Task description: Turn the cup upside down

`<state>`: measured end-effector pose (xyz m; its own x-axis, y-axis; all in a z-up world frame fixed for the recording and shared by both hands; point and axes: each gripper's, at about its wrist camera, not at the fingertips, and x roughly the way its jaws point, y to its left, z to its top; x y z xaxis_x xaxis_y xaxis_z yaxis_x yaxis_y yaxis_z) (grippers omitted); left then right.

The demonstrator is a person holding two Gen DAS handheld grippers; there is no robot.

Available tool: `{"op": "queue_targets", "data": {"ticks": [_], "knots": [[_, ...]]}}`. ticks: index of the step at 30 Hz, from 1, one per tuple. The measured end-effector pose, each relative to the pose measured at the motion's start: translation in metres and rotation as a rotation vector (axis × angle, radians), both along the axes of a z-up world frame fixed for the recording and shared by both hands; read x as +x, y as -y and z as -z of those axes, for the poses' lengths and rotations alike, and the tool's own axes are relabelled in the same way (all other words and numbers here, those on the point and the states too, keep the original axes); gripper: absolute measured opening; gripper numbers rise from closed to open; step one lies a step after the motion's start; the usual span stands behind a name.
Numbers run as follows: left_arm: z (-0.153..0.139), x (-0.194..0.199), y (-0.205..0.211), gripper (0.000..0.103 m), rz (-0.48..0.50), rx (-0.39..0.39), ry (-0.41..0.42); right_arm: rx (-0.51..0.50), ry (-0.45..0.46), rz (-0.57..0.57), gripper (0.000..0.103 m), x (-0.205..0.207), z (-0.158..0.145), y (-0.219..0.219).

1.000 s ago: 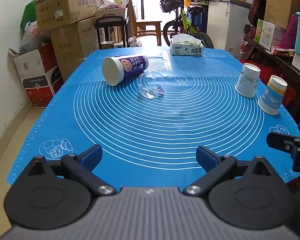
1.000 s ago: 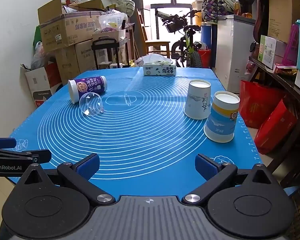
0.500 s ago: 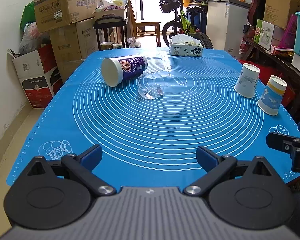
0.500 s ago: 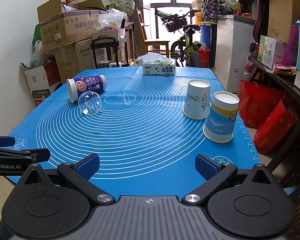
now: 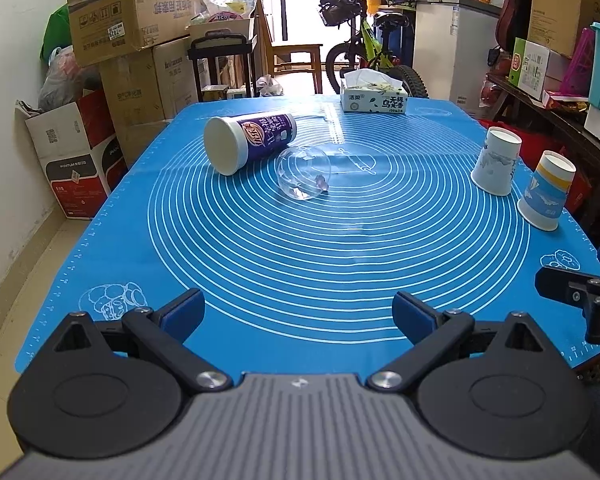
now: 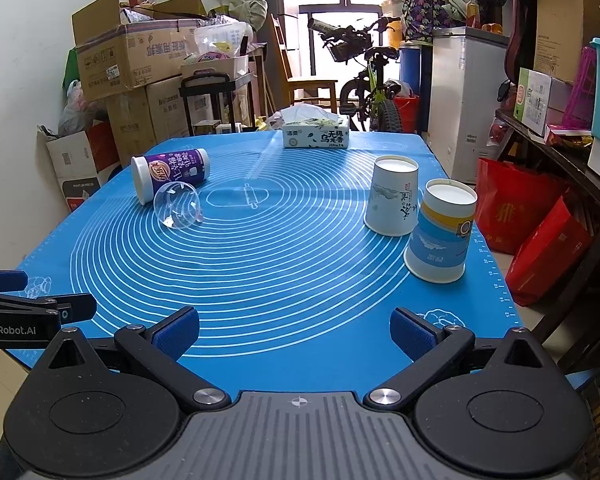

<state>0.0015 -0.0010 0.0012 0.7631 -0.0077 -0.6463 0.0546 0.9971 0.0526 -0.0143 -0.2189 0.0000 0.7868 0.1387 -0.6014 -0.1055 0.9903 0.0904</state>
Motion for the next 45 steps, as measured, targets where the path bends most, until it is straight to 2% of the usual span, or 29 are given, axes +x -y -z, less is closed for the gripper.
{"op": "queue_targets", "data": {"ticks": [45], "knots": [[0.0031, 0.0024, 0.0001, 0.099, -0.004, 0.015, 0.004, 0.000, -0.009, 0.012, 0.103, 0.0022, 0.0010, -0.0006]]}}
